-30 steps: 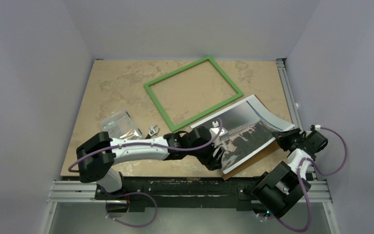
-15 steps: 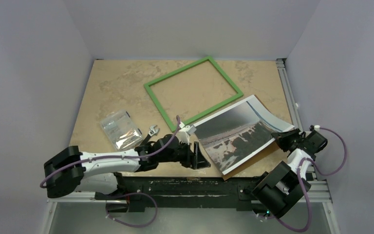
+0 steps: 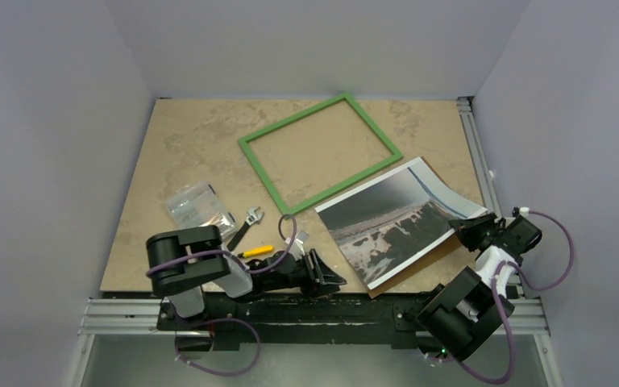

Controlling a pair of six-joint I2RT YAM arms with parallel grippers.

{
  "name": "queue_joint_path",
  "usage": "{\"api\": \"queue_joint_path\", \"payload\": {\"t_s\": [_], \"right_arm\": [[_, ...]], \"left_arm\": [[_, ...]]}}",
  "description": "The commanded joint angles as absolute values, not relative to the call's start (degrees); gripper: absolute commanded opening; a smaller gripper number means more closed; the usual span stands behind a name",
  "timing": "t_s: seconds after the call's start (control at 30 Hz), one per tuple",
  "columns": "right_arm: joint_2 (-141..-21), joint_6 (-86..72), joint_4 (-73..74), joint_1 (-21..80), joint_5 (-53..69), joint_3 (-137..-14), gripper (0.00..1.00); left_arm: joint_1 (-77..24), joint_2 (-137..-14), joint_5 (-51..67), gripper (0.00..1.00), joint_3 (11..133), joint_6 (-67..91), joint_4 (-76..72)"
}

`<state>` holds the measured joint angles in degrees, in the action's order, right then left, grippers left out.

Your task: Take the photo out of the frame

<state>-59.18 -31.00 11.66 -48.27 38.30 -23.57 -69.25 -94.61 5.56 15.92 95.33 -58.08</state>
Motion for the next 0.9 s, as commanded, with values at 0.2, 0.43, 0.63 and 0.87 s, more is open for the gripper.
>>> {"api": "queue_joint_path", "payload": {"t_s": [0.2,0.43,0.63,0.87], "right_arm": [[-57.8,-30.0,11.9,-48.0,39.0,-25.4,0.00],[-57.7,-29.6,12.3,-48.0,39.1,-25.3,0.00],[-57.5,-29.7,12.4,-48.1,39.1,-25.5,0.00],[-57.3,-29.0,12.7,-48.1,39.0,-25.5,0.00]], "left_arm": [[-73.6,-111.4,-8.4,0.34,17.4,102.0,-81.4],[-73.8,-113.6,-9.2,0.29,20.0,102.1,-78.6],[-73.8,-112.8,-9.9,0.32,22.1,100.2,-78.2],[-73.8,-111.1,-9.3,0.38,23.6,98.4,-81.6]]}}
